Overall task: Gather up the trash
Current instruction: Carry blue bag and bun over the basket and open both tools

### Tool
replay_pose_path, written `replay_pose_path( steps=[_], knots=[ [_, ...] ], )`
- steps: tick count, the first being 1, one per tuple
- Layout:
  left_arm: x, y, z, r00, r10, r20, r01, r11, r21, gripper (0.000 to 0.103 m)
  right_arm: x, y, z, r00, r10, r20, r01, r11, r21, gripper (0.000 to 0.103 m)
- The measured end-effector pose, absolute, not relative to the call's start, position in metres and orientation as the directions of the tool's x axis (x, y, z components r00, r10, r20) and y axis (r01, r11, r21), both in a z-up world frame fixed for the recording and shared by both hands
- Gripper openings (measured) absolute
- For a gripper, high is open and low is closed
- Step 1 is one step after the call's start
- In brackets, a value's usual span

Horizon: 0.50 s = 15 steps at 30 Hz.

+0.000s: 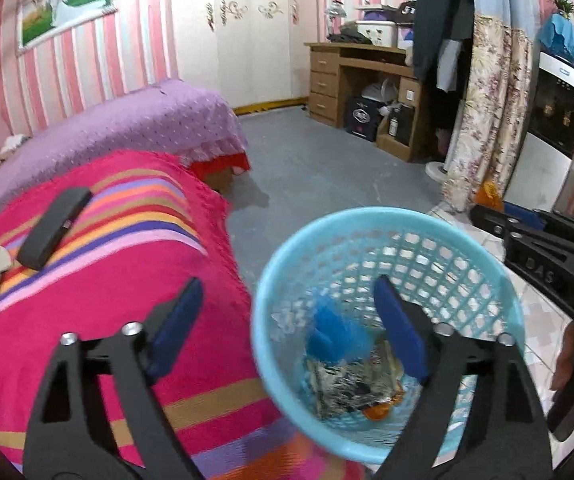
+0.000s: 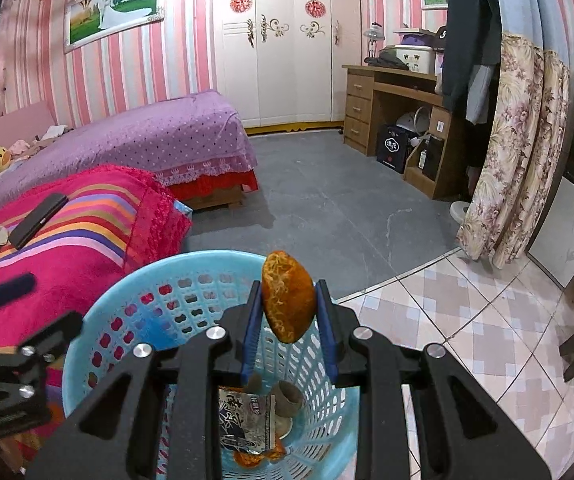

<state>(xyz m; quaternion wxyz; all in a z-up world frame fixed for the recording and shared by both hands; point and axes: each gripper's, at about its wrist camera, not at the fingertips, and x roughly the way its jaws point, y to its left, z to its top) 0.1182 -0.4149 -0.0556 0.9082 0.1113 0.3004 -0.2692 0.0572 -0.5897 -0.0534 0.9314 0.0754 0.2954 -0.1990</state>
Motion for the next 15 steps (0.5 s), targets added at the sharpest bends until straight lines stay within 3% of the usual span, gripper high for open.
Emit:
replay_pose_path(
  steps=[5,13,14,15],
  knots=[
    [0.130,-0.387,-0.051,0.712,-0.390,-0.584,0.507,0.861,0.044,0.095,0.061,-0.588,-0.056,0.741,-0.326,-0.588,0.411,0.911,0.013,0.027],
    [0.153,-0.349,-0.051,0.719,-0.350,-0.600,0.437,0.899,0.000,0.097,0.073,-0.577,-0.061,0.725,-0.338,-0.600,0.406,0.914,-0.023,0.027],
    [0.154,-0.345,-0.051,0.721,-0.346,-0.600,0.432,0.902,-0.001,0.097,0.075,-0.577,-0.062,0.721,-0.336,-0.606,0.408,0.913,-0.021,0.030],
    [0.155,-0.342,-0.051,0.723,-0.343,-0.600,0.429,0.903,0.000,0.097,0.078,-0.577,-0.063,0.712,-0.326,-0.622,0.408,0.913,-0.010,0.044]
  ],
)
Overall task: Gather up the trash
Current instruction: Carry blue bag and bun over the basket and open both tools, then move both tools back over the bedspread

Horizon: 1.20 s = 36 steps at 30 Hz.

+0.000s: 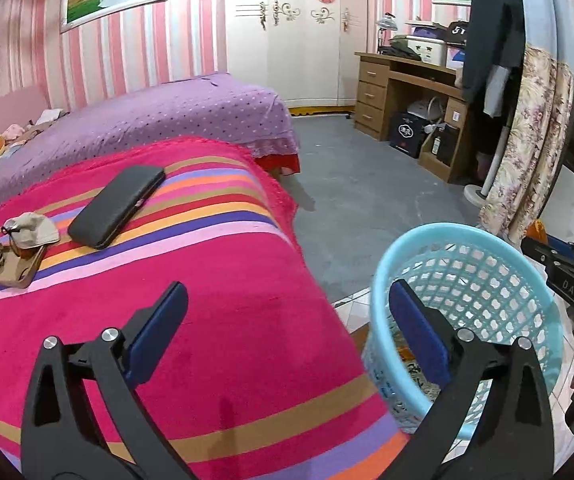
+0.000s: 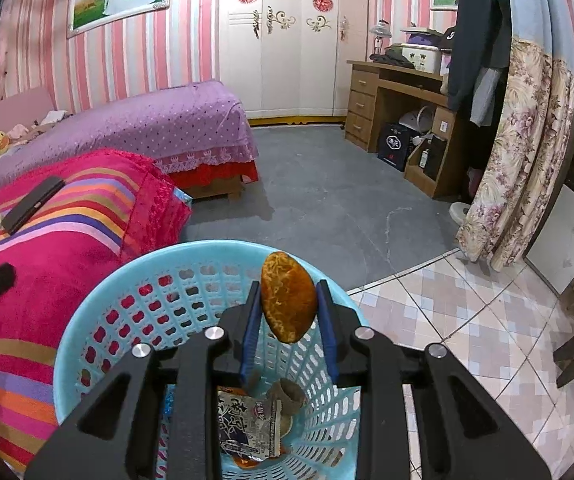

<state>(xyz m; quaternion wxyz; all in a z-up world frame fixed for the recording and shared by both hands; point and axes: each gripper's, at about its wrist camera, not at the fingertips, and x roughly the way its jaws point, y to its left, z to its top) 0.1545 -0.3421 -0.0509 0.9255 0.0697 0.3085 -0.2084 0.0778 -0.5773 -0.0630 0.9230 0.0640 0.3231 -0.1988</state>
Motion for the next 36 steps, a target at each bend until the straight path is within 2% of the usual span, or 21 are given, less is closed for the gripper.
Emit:
replay_pose_path(
  steps=[1,2,4,5,6,8,13,22,25,36],
  knots=[
    [0.155,-0.340,-0.051,0.725,-0.339,-0.599,0.425,0.905,0.003,0.097,0.079,-0.576,-0.064,0.704,-0.332,-0.627,0.418,0.909,-0.013,0.056],
    [0.155,-0.337,-0.050,0.727,-0.336,-0.599,0.423,0.906,0.005,0.097,0.079,-0.575,-0.064,0.705,-0.343,-0.621,0.423,0.906,-0.020,0.073],
    [0.155,-0.332,-0.049,0.729,-0.332,-0.598,0.420,0.907,0.008,0.097,0.080,-0.574,-0.061,0.697,-0.356,-0.622,0.437,0.899,-0.024,0.074],
    [0.155,-0.328,-0.048,0.731,-0.332,-0.596,0.419,0.908,0.009,0.097,0.079,-0.572,-0.059,0.694,-0.375,-0.615,0.455,0.890,-0.029,0.080],
    [0.154,-0.325,-0.047,0.734,-0.330,-0.594,0.417,0.909,0.010,0.097,0.078,-0.570,-0.057,0.695,-0.389,-0.605,0.465,0.885,-0.034,0.090],
    [0.153,-0.315,-0.044,0.739,-0.324,-0.591,0.406,0.914,0.008,0.097,0.079,-0.562,-0.052,0.699,-0.418,-0.580,0.478,0.877,-0.056,0.096],
    [0.155,-0.285,-0.037,0.739,-0.318,-0.594,0.376,0.926,-0.027,0.097,0.090,-0.537,-0.043,0.708,-0.427,-0.563,0.462,0.883,-0.088,0.097],
    [0.168,-0.202,-0.020,0.783,-0.231,-0.578,0.291,0.957,0.012,0.097,0.124,-0.451,-0.025,0.780,-0.357,-0.514,0.338,0.932,-0.134,0.098],
    [0.175,-0.165,-0.017,0.796,-0.177,-0.579,0.248,0.968,0.045,0.097,0.136,-0.427,-0.024,0.792,-0.320,-0.520,0.294,0.946,-0.135,0.098],
    [0.210,-0.042,-0.026,0.788,-0.040,-0.615,0.076,0.997,0.032,0.097,0.173,-0.334,-0.040,0.800,-0.168,-0.576,0.129,0.986,-0.108,0.098]
  ],
)
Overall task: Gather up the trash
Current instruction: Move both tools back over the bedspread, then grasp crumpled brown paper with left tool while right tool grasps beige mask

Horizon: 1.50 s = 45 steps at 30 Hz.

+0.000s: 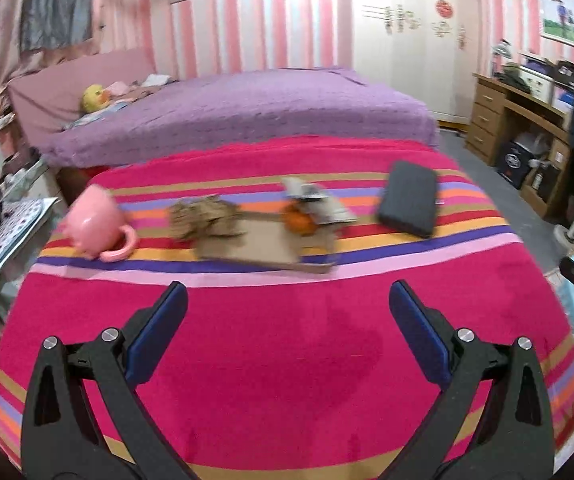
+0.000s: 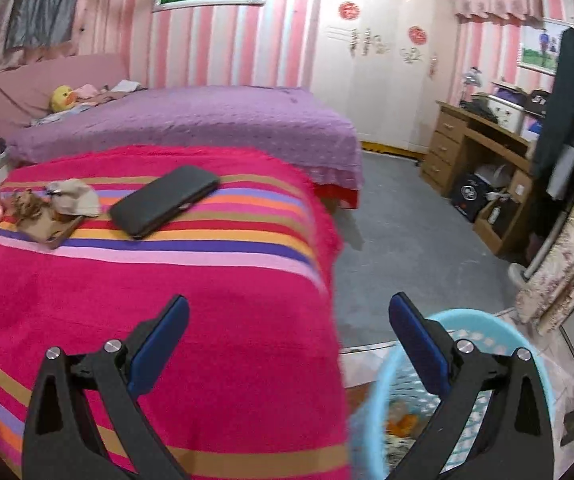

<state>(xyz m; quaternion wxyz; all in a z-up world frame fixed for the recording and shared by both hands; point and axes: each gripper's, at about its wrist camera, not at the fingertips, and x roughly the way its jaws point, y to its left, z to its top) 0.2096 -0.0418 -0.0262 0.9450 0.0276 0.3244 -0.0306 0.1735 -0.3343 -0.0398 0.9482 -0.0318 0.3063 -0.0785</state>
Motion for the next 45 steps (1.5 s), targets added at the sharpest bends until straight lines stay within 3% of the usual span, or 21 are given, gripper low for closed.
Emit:
replay_pose_path(
  steps=[13,21,30,33,34,39,45],
  knots=[
    [0.255,0.066,-0.033,0.781,0.075,-0.620,-0.060,0.997,0.045,0.097,0.219,-0.245,-0.042,0.794,-0.064,-0.604,-0.002,0.994,-0.107,0.098],
    [0.298,0.086,-0.039,0.766,0.026,-0.643,-0.034,0.999,-0.001,0.094,0.258,-0.210,-0.048,0.776,-0.011,-0.630,-0.087,0.988,-0.124,0.097],
    [0.348,0.069,-0.060,0.737,-0.065,-0.673,0.067,0.997,-0.023,0.067,0.273,-0.213,-0.044,0.781,0.006,-0.625,-0.116,0.984,-0.136,0.096],
    [0.356,0.070,-0.070,0.719,-0.143,-0.680,0.109,0.990,-0.092,0.049,0.276,-0.212,-0.044,0.777,0.009,-0.629,-0.126,0.982,-0.142,0.090],
    [0.356,0.071,-0.069,0.716,-0.171,-0.677,0.124,0.985,-0.118,0.036,0.277,-0.212,-0.045,0.775,0.012,-0.632,-0.129,0.982,-0.140,0.089],
    [0.346,0.078,-0.064,0.710,-0.159,-0.686,0.134,0.987,-0.091,0.032,0.284,-0.200,-0.042,0.773,0.059,-0.631,-0.160,0.982,-0.105,0.082],
    [0.316,0.089,-0.041,0.728,-0.071,-0.682,0.087,0.996,-0.011,0.032,0.303,-0.155,-0.033,0.780,0.143,-0.610,-0.243,0.966,-0.084,0.081]
  ],
)
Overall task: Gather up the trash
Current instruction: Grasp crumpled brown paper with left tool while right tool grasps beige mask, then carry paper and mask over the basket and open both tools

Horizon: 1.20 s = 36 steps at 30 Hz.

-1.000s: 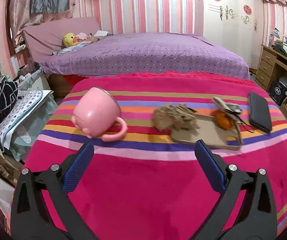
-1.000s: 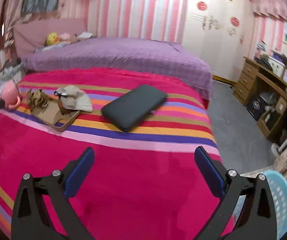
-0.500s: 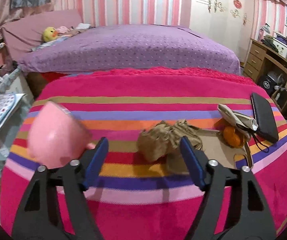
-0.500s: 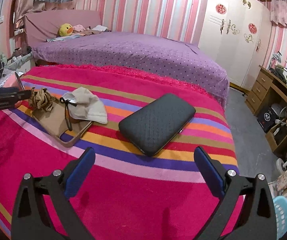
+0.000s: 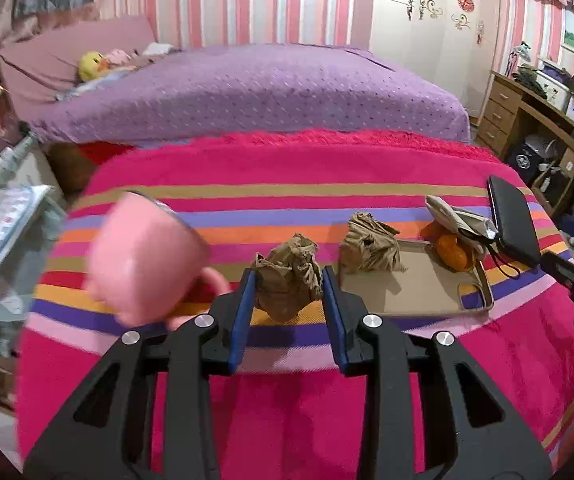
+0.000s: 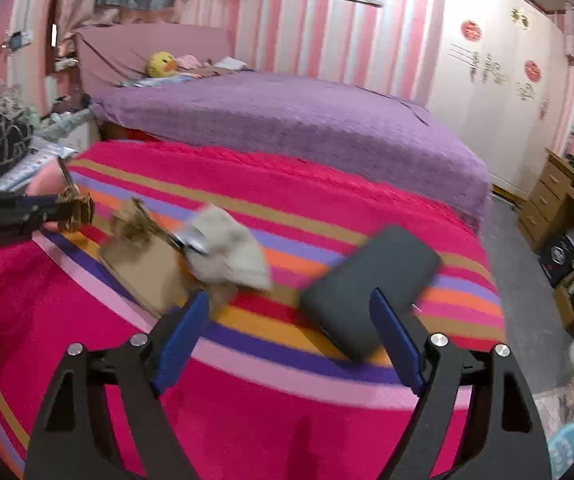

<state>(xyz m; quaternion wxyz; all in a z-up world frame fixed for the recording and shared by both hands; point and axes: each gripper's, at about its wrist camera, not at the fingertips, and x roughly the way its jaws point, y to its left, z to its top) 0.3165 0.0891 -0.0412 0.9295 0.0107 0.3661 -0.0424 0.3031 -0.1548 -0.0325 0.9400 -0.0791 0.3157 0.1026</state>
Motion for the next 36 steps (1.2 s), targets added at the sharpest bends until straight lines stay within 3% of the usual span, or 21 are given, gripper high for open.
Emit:
replay_pose_path(
  steps=[4,5,7,9,12,20,29,36],
  knots=[
    [0.294,0.095,-0.023,0.760,-0.014,-0.649,0.041,0.999,0.026,0.032,0.325,-0.123,-0.036,0.763,0.171,-0.624,-0.281,0.956,-0.081,0.081],
    [0.289,0.096,-0.021,0.766,0.000,-0.643,0.030,0.999,0.036,0.032,0.333,-0.117,-0.040,0.750,0.174,-0.639,-0.286,0.955,-0.076,0.076],
    [0.282,0.101,-0.019,0.771,0.020,-0.636,0.012,0.999,0.047,0.032,0.346,-0.109,-0.049,0.718,0.176,-0.674,-0.292,0.954,-0.062,0.061],
    [0.277,0.108,-0.020,0.770,0.023,-0.637,-0.006,1.000,0.028,0.032,0.355,-0.107,-0.057,0.687,0.198,-0.699,-0.311,0.950,-0.037,0.037],
    [0.275,0.117,-0.025,0.759,0.038,-0.650,-0.041,0.999,0.010,0.032,0.349,-0.109,-0.058,0.691,0.200,-0.694,-0.327,0.944,-0.054,0.023],
    [0.256,0.111,-0.021,0.757,0.079,-0.648,-0.120,0.993,-0.019,0.032,0.292,-0.154,-0.020,0.780,0.193,-0.596,-0.282,0.958,-0.058,0.020],
    [0.207,0.055,0.009,0.821,0.008,-0.571,-0.061,0.995,-0.074,0.032,0.203,-0.224,0.014,0.828,0.128,-0.546,-0.203,0.976,-0.079,0.020],
    [0.168,-0.003,0.009,0.836,-0.036,-0.548,0.010,0.999,-0.049,0.032,0.145,-0.280,0.013,0.846,0.078,-0.527,-0.128,0.990,-0.058,0.020]
  ],
)
